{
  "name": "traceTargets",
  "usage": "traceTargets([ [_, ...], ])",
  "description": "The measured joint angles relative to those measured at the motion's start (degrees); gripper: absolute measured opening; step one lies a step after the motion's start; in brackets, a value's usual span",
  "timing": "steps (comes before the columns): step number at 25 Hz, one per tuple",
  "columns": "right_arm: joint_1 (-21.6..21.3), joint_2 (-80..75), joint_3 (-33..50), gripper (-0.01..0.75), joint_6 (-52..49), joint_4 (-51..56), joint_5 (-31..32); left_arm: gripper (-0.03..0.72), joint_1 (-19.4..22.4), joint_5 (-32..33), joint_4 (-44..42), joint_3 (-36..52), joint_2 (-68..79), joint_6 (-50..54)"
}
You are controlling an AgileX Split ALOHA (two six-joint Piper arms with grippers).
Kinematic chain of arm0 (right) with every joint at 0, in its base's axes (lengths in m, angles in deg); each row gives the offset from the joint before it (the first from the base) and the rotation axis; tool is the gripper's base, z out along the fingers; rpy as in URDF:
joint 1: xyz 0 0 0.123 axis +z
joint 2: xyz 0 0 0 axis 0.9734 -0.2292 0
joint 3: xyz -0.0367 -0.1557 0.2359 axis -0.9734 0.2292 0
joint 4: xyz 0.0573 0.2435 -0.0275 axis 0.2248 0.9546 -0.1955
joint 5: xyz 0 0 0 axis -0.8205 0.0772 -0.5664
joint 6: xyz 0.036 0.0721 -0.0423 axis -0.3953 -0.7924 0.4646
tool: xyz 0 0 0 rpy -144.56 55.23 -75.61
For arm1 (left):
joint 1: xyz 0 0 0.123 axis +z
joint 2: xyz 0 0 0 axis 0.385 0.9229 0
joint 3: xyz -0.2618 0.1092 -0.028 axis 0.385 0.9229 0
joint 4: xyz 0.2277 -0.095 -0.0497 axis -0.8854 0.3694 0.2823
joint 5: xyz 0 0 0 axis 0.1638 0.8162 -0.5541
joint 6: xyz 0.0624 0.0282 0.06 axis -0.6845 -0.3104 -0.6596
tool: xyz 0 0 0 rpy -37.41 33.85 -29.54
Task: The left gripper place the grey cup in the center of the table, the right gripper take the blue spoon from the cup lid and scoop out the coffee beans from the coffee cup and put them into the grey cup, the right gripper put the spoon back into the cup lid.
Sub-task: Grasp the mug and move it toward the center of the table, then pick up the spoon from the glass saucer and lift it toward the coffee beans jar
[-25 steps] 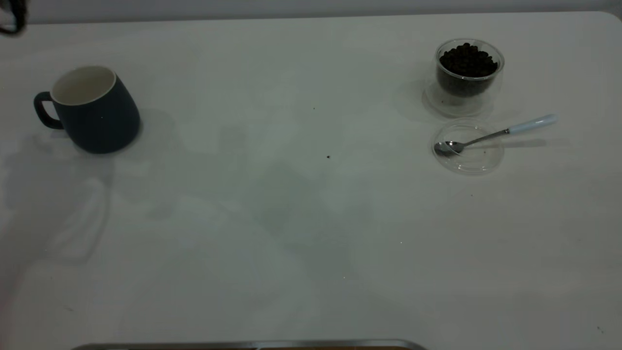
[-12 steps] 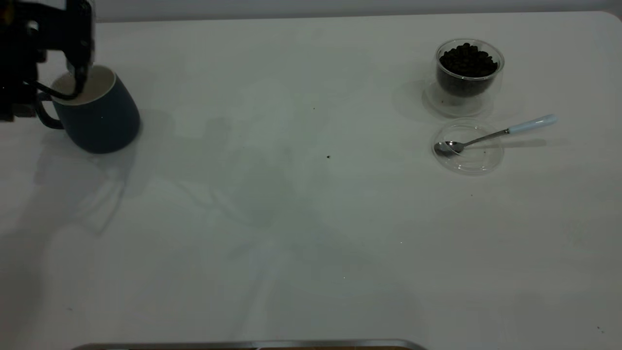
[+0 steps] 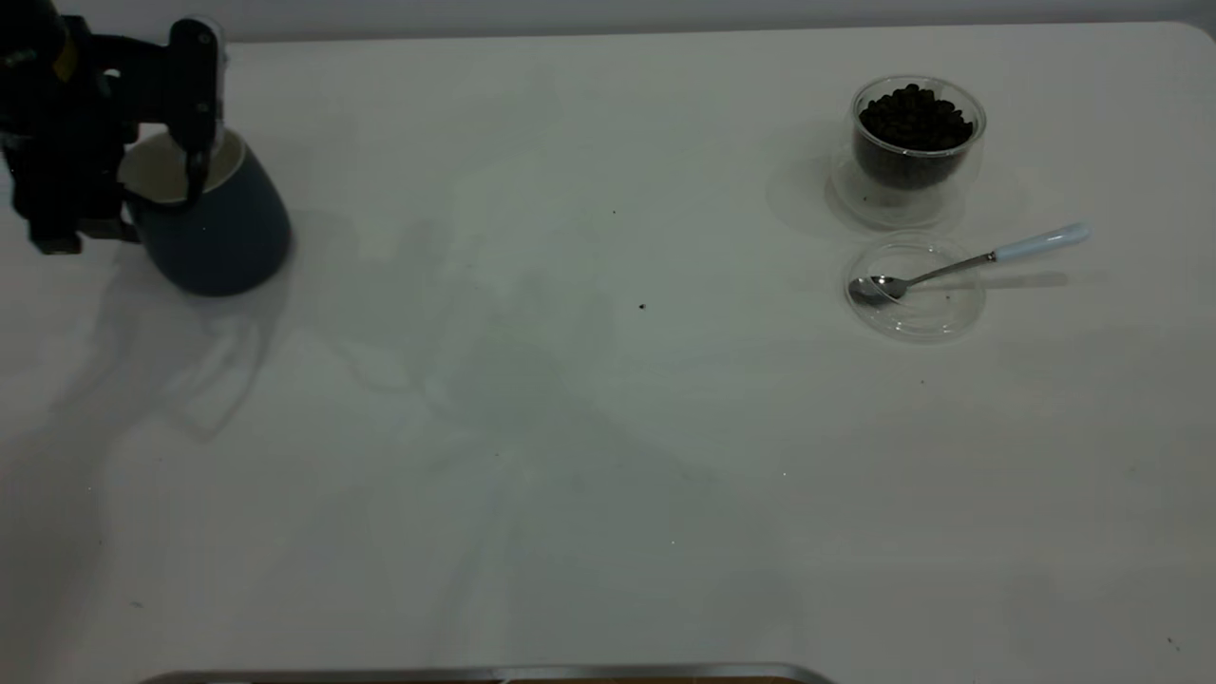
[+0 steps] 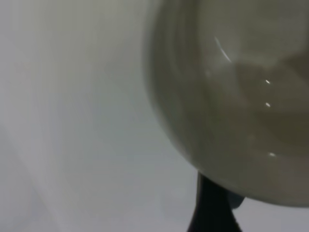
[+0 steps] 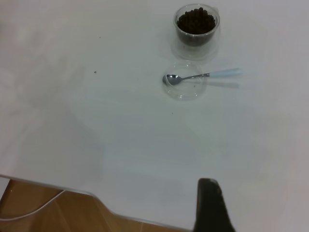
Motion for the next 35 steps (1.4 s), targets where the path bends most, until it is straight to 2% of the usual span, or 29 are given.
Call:
traceTargets([
  [4, 0.0, 0.0, 0.0, 0.532, 0.0, 0.0, 0.0, 0.554, -2.3, -1.4, -0.1, 0.0, 0.0, 1.6],
  [9, 0.0, 0.0, 0.0, 0.532, 0.0, 0.0, 0.0, 0.555, -7.8, -3.9, -0.1, 0.0, 0.2, 5.9],
  [17, 0.0, 0.0, 0.0, 0.532, 0.0, 0.0, 0.0, 0.555, -16.1, -12.8, -0.2, 0.0, 0.4, 16.5],
  [20, 0.0, 0.0, 0.0, 0.532, 0.0, 0.0, 0.0, 0.555, -18.2, -17.0, -0.3, 0.0, 0.4, 19.5],
  [23, 0.0, 0.0, 0.0, 0.532, 0.0, 0.0, 0.0, 0.555, -19.7, -18.2, -0.3, 0.0, 0.1, 22.1],
  [26, 0.0, 0.0, 0.0, 0.532, 0.0, 0.0, 0.0, 0.555, -20.0, -15.9, -0.3, 0.0, -2.5, 25.9],
  [29, 0.0, 0.0, 0.0, 0.532, 0.0, 0.0, 0.0, 0.555, -20.0, -10.0, -0.3, 0.0, -9.2, 31.0],
  [32, 0.0, 0.0, 0.0, 0.532, 0.0, 0.0, 0.0, 0.555, -20.0, -0.7, -0.2, 0.0, -17.7, 37.4],
  [35, 0.0, 0.0, 0.0, 0.532, 0.0, 0.0, 0.0, 0.555, -20.0, 11.6, 2.1, 0.1, -26.9, 46.8],
])
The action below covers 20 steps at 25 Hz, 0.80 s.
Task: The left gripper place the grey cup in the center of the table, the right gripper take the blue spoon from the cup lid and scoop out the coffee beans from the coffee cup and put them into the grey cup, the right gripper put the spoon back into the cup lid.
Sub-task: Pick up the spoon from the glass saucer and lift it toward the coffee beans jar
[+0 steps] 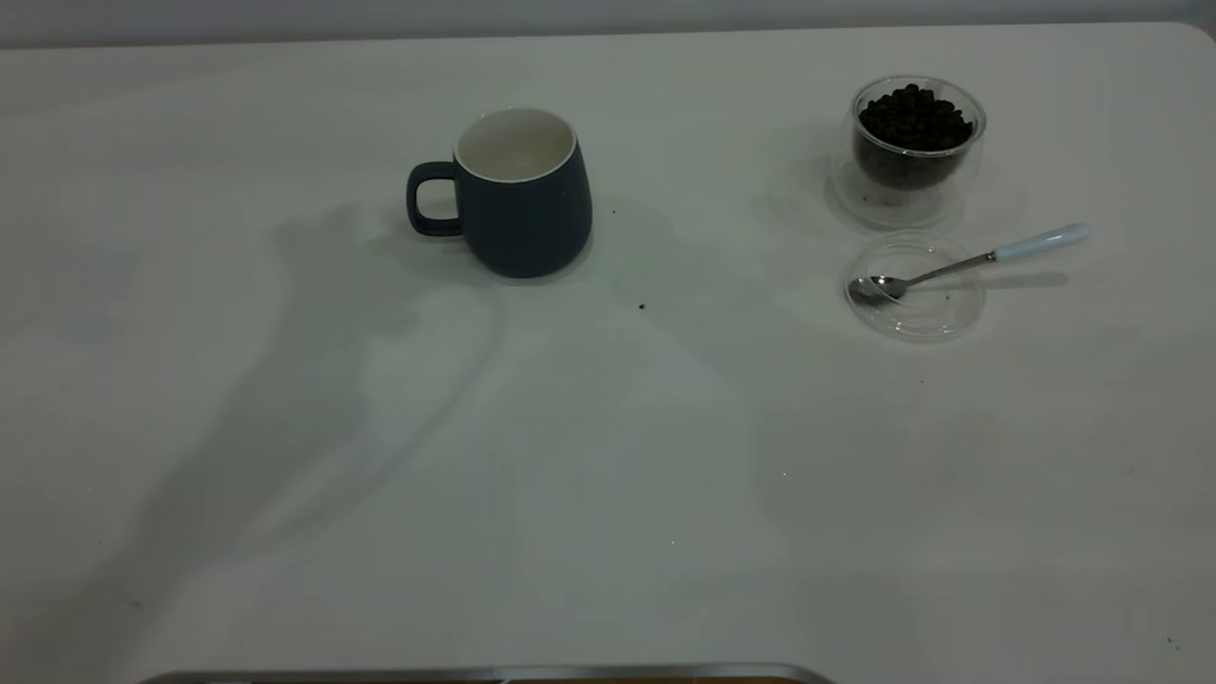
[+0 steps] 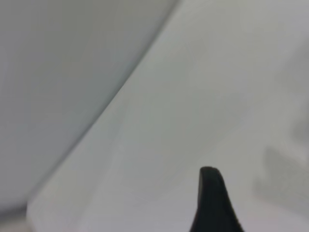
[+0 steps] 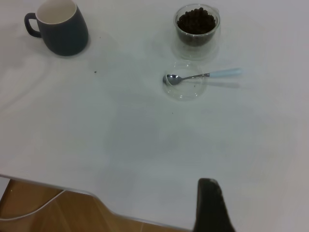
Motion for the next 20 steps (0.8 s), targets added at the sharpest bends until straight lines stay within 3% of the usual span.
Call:
traceTargets([
  [5, 0.0, 0.0, 0.0, 0.532, 0.0, 0.0, 0.0, 0.555, 0.0, 19.7, 4.6, 0.1, -14.6, 9.8],
  [11, 0.0, 0.0, 0.0, 0.532, 0.0, 0.0, 0.0, 0.555, 0.0, 41.4, 10.2, 0.9, -28.7, 8.6],
  [13, 0.0, 0.0, 0.0, 0.532, 0.0, 0.0, 0.0, 0.555, 0.0, 44.7, 13.0, 2.1, -33.1, 6.8],
  [20, 0.0, 0.0, 0.0, 0.532, 0.0, 0.0, 0.0, 0.555, 0.0, 44.9, 26.7, 11.0, -51.7, -2.8],
])
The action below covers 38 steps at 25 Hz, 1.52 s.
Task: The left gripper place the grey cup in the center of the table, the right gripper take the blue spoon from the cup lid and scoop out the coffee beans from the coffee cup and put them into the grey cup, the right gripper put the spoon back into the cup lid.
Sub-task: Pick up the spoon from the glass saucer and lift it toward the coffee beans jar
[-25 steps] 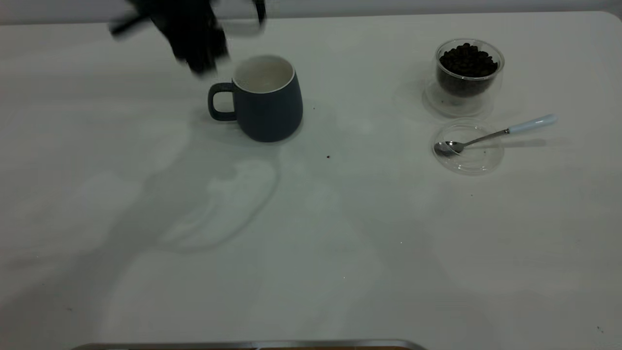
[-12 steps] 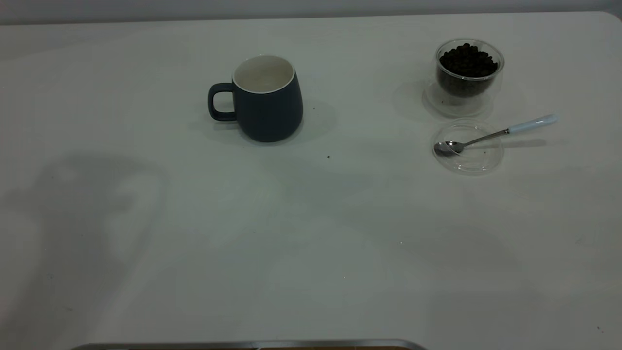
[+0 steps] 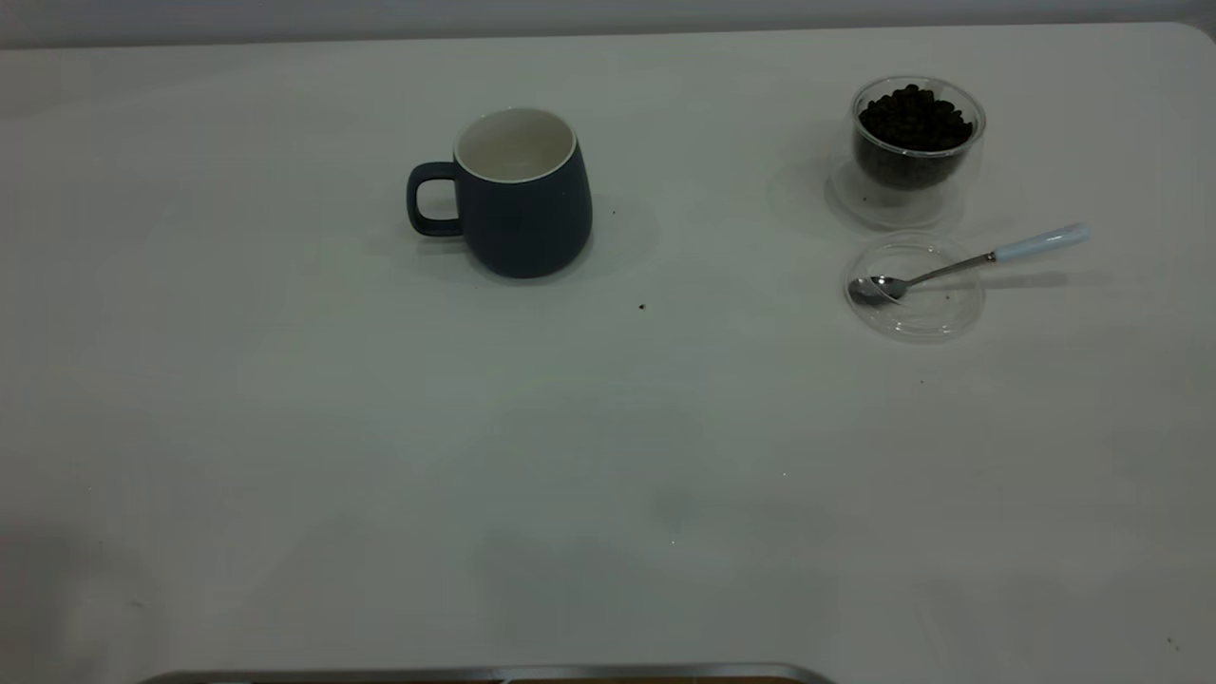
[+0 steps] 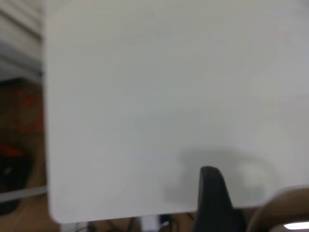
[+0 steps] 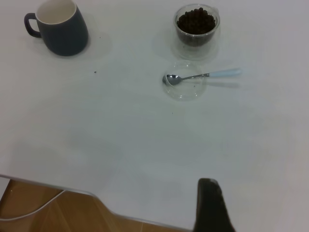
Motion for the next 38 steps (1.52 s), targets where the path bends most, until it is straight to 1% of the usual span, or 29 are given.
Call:
traceTargets([
  [6, 0.0, 0.0, 0.0, 0.532, 0.0, 0.0, 0.0, 0.555, 0.0, 0.0, 12.8, 12.3, -18.3, -9.6],
  [11, 0.0, 0.0, 0.0, 0.532, 0.0, 0.0, 0.0, 0.555, 0.0, -0.3, 20.5, 21.1, -28.4, -13.7],
  [16, 0.0, 0.0, 0.0, 0.532, 0.0, 0.0, 0.0, 0.555, 0.0, -0.4, 20.9, 26.5, -33.5, -14.4],
  [19, 0.0, 0.0, 0.0, 0.531, 0.0, 0.0, 0.0, 0.555, 0.0, -1.7, 20.9, 28.4, -35.6, -14.5],
  [27, 0.0, 0.0, 0.0, 0.531, 0.0, 0.0, 0.0, 0.555, 0.1, -2.0, 20.9, 28.8, -37.1, -14.6],
  [28, 0.0, 0.0, 0.0, 0.531, 0.0, 0.0, 0.0, 0.555, 0.6, -2.1, 20.9, 28.8, -37.4, -14.6],
  [29, 0.0, 0.0, 0.0, 0.531, 0.0, 0.0, 0.0, 0.555, 2.1, -2.1, 21.0, 28.8, -37.8, -14.5],
  [34, 0.0, 0.0, 0.0, 0.531, 0.0, 0.0, 0.0, 0.555, 13.6, -2.1, 21.1, 28.8, -40.6, -14.5],
  [36, 0.0, 0.0, 0.0, 0.531, -0.1, 0.0, 0.0, 0.555, 15.6, -2.1, 21.1, 28.8, -42.8, -14.5],
  [38, 0.0, 0.0, 0.0, 0.531, -0.1, 0.0, 0.0, 0.555, 16.4, -2.1, 21.1, 28.8, -45.8, -14.5],
])
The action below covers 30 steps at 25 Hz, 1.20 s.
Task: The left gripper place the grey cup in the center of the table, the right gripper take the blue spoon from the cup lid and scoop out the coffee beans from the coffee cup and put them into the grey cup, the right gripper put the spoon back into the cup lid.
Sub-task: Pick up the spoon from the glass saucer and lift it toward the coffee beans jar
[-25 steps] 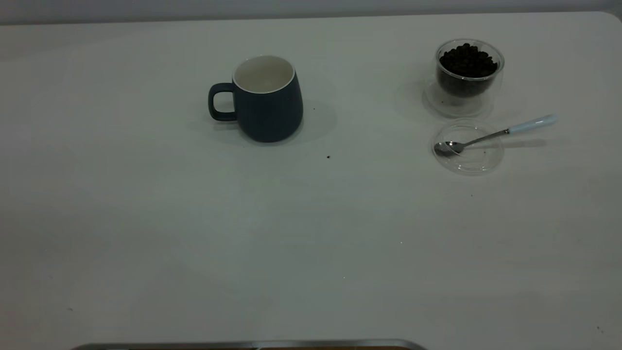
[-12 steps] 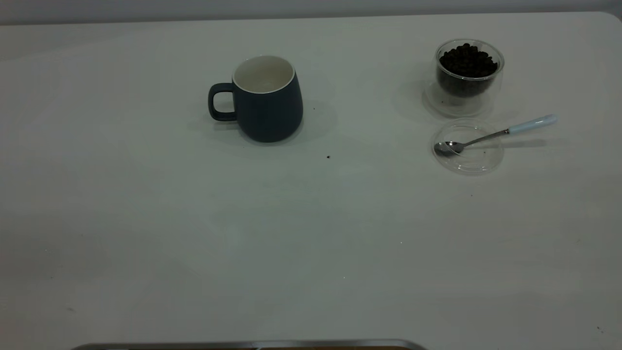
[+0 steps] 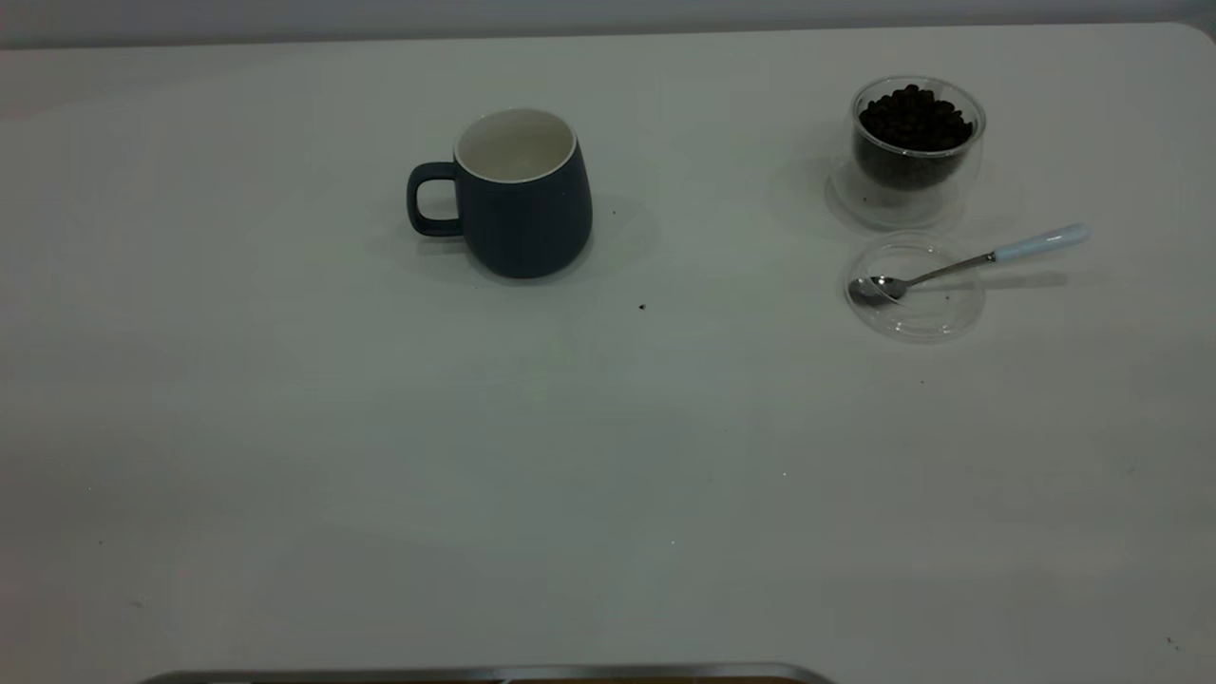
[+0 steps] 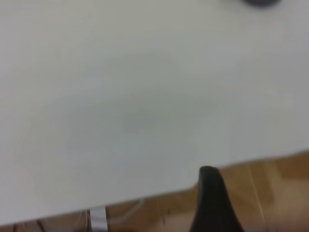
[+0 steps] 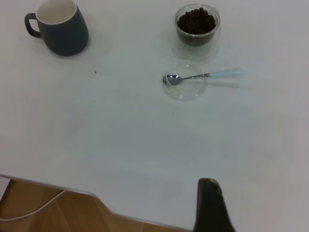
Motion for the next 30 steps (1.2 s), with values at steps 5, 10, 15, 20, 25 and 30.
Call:
traceTargets([
  [5, 0.0, 0.0, 0.0, 0.531, 0.1, 0.0, 0.0, 0.555, 2.0, 0.4, 0.0, 0.0, -4.2, 0.0],
  [10, 0.0, 0.0, 0.0, 0.531, 0.1, 0.0, 0.0, 0.555, 2.1, 0.4, 0.0, 0.0, -4.2, 0.0],
  [15, 0.0, 0.0, 0.0, 0.531, 0.1, 0.0, 0.0, 0.555, 2.1, 0.4, 0.0, 0.0, -4.2, 0.0],
  [20, 0.0, 0.0, 0.0, 0.531, 0.1, 1.5, -0.2, 0.555, 2.1, 0.4, 0.0, 0.0, -4.2, 0.0],
  [25, 0.0, -7.1, -4.0, 0.531, -2.0, -3.5, -3.7, 0.555, 2.1, 0.4, 0.0, 0.0, -4.2, 0.0],
  [30, 0.0, -28.8, -12.4, 0.531, -4.8, -9.3, -7.3, 0.555, 2.1, 0.4, 0.0, 0.0, -4.2, 0.0],
])
